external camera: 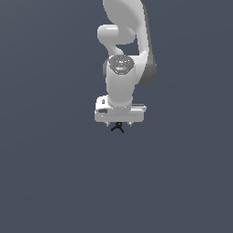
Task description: Pick up the object and move it to a goal position.
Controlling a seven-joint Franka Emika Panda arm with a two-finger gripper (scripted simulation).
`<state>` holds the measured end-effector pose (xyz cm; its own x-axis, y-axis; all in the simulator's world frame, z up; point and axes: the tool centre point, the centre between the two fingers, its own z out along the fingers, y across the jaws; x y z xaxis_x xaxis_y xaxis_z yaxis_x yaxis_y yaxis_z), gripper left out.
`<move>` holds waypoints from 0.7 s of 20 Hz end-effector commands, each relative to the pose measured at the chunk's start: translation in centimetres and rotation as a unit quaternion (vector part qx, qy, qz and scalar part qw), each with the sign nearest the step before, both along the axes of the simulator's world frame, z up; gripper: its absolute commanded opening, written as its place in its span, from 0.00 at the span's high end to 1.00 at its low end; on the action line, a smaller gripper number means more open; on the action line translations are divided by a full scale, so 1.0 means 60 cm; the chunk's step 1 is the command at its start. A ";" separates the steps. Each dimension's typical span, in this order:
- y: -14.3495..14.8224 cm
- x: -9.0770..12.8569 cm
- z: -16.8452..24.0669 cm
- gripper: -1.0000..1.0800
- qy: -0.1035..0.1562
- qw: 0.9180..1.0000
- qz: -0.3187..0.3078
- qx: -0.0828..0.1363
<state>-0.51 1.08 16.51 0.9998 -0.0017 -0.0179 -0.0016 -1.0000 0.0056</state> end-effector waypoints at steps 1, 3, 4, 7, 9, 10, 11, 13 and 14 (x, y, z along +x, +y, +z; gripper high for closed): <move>0.000 0.000 0.000 0.04 0.000 1.000 0.000 0.000; 0.000 0.000 0.000 0.04 0.001 1.000 -0.001 0.001; 0.001 0.000 0.001 0.04 0.001 1.000 -0.003 0.003; 0.003 -0.002 0.002 0.04 0.004 1.000 -0.012 0.010; 0.004 -0.002 0.004 0.04 0.006 1.000 -0.015 0.014; 0.004 -0.002 0.004 0.04 0.006 1.000 -0.015 0.014; 0.004 -0.002 0.004 0.04 0.006 1.000 -0.015 0.014; 0.004 -0.002 0.003 0.04 0.005 1.000 -0.015 0.013; 0.004 -0.003 0.001 0.04 0.005 1.000 -0.016 0.013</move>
